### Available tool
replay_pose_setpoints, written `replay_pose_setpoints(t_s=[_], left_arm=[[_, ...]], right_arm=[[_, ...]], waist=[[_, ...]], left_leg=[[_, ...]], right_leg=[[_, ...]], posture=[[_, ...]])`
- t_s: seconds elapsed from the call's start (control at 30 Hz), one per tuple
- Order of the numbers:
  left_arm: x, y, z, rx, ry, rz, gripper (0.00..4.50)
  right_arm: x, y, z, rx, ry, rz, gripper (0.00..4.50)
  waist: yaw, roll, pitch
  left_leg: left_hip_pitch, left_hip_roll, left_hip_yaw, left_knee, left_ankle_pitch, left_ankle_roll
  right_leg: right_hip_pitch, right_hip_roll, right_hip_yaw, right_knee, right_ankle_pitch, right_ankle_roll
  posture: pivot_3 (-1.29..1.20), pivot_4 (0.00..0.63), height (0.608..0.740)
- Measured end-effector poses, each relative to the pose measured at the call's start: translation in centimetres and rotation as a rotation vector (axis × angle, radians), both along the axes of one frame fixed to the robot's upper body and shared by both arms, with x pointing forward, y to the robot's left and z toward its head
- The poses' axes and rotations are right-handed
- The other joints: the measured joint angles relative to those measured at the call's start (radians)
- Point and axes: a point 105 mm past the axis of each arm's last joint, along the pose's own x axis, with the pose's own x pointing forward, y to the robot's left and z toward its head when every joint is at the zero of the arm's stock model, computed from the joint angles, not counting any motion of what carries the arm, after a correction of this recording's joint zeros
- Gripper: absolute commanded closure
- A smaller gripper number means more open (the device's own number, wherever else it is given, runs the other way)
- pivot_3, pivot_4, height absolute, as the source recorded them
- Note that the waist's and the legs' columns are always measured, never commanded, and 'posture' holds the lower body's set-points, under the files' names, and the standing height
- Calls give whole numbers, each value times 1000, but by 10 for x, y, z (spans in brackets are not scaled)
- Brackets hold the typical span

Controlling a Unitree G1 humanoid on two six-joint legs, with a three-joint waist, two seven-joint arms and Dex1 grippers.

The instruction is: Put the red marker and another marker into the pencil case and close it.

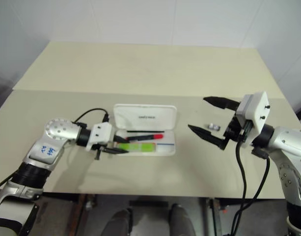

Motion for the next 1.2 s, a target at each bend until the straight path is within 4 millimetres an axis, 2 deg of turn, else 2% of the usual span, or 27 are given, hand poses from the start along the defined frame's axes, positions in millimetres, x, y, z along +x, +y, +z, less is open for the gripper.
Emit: replay_pose_setpoints(t_s=[0.2, 0.47, 0.63, 0.7, 0.83, 0.87, 0.97, 1.2], left_arm=[[2, -4, 3, -7, -19, -1, 830], [-1, -10, 10, -28, -26, -23, 830], [-2, -16, 26, -116, -18, -19, 830], [-5, -18, 35, -179, 8, -25, 830], [-27, -19, 64, -333, 99, -113, 830], [-30, -18, 69, -351, 108, -122, 666], [-36, -14, 76, -369, 129, -126, 49], [-32, -7, 85, -384, 79, -93, 49]], right_arm=[[0, 0, 0, 2, 0, 0, 0], [1, 2, -2, 29, 7, 5, 0], [9, 1, -17, 64, 99, -6, 0], [17, -5, -28, 75, 158, -21, 0], [39, -22, -59, 64, 286, -59, 0], [44, -24, -64, 57, 300, -57, 0], [60, -31, -69, 26, 314, -50, 0], [89, -49, -81, -86, 349, -49, 0]], waist=[[0, 0, 0], [0, 0, 0], [0, 0, 0], [0, 0, 0], [-4, 1, 0], [-6, 2, 0], [-8, 2, 1], [-8, 3, 1]], left_leg=[[0, 0, 0, 0, 0, 0], [0, 0, 0, 0, 0, 0], [0, 0, 0, 0, 0, 0], [0, 0, 0, 0, 0, 0], [1, 0, 0, 0, 0, 0], [1, 0, 0, 0, 0, 0], [1, 0, 0, 0, 1, 1], [1, 0, 0, 0, 1, 0]], right_leg=[[0, 0, 0, 0, 0, 0], [0, 0, 0, 0, 0, 0], [0, 0, 0, 1, 0, 0], [0, 0, 0, 1, 0, 0], [0, 0, 0, 1, 0, 0], [0, 0, 0, 2, 0, 0], [0, 0, 0, 2, 0, 0], [0, 0, 0, 2, 0, 1]], posture=[[0, 150, 740], [0, 150, 740], [0, 150, 740], [0, 150, 740], [0, 150, 740], [0, 150, 740], [0, 150, 740], [0, 150, 740]])
